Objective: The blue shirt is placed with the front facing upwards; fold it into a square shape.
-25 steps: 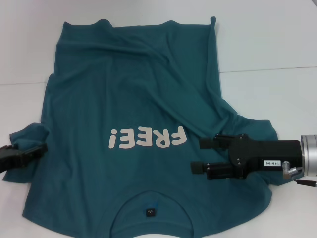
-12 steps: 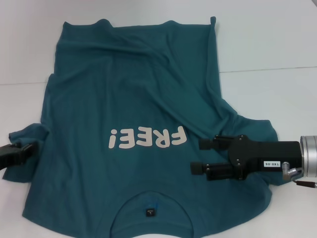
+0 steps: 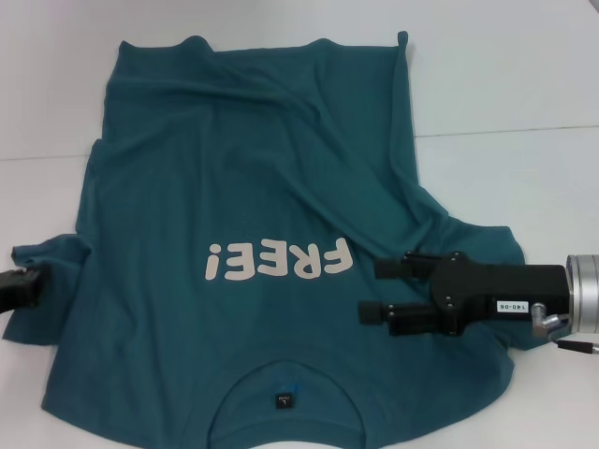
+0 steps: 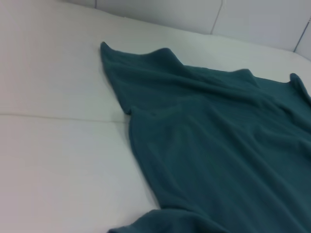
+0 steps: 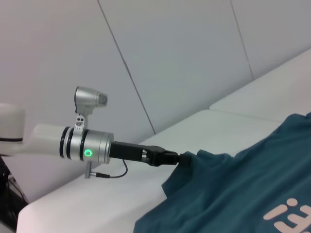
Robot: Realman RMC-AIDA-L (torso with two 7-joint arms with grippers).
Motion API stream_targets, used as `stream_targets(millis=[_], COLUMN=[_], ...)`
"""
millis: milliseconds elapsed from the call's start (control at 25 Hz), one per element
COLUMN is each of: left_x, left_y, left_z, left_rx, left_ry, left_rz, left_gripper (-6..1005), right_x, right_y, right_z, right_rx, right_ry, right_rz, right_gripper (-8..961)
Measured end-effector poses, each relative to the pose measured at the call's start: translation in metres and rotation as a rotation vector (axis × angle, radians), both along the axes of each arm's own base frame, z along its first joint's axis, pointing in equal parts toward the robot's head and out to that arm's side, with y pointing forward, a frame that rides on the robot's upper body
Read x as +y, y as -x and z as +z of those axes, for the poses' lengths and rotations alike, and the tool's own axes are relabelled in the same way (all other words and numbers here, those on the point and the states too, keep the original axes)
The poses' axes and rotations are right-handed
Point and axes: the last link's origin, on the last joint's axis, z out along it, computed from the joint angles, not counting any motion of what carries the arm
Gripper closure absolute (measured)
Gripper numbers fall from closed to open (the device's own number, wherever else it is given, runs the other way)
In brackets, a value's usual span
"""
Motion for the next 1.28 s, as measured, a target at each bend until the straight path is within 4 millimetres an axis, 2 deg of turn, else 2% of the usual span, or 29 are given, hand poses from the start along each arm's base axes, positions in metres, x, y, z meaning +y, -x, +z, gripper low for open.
stream_targets(millis=[240,640,1280], left_x=[0.001,-0.001,0.011], left_y=[0.004,0.012,0.001], left_z=[0.012,0.033,0.052], left_rx=[0.027,0.078,0.134], left_ry=[-0.025,-0.076,-0.11], left_rz=[0.003,0.017,-0.029], left_gripper=[998,997,997], right_x=[-0.001,0.001,0.0], right_y=[-0.001,0.001,0.0], right_z=[-0.003,-0.006,-0.009], right_rx=[0.02,0.03,0.037], right_ry=[0.0,0.0,0.007], right_rz=[-0.019,-0.027,-0.035], right_gripper=[26,29,31])
